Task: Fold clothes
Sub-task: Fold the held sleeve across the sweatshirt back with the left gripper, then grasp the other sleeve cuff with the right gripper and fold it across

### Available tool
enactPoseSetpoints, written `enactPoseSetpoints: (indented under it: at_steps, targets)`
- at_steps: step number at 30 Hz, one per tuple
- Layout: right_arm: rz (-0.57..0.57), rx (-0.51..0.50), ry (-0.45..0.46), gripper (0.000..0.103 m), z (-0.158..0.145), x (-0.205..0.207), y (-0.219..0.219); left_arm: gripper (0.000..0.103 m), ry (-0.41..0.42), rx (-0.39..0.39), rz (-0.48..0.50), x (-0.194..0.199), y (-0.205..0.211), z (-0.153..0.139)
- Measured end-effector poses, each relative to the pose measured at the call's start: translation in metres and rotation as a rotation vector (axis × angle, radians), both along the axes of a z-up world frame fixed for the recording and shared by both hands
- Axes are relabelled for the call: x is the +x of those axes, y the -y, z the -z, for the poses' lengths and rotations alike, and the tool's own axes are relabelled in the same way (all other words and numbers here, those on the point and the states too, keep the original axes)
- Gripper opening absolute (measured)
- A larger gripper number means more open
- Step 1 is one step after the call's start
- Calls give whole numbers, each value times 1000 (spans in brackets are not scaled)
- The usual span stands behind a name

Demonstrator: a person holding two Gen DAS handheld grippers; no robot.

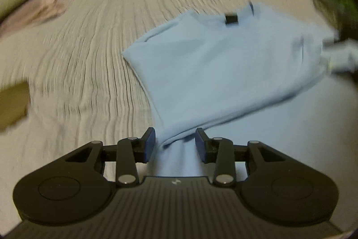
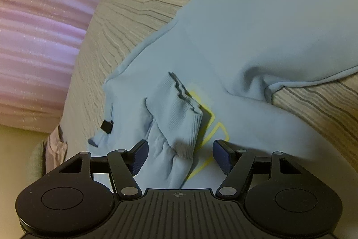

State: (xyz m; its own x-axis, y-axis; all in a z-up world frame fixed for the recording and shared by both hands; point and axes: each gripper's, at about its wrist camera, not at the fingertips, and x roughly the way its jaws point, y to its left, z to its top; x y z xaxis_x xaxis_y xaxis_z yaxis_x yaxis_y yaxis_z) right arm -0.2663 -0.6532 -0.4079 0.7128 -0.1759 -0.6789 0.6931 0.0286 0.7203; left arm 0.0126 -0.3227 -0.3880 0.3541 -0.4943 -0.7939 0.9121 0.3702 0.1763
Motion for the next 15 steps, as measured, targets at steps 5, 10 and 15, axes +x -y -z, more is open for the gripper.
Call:
enactPoseSetpoints:
  at_steps: [5, 10, 15]
  targets:
    - [-18, 5, 1, 7, 7, 8, -3, 9, 127, 22, 50, 0, 9, 15]
    - [-60, -3, -15, 5, 15, 7, -13, 11, -8, 12, -111, 26, 0, 19]
    - [35, -81, -7, 73, -21, -59, -21, 19, -40, 20, -152, 24, 2, 8]
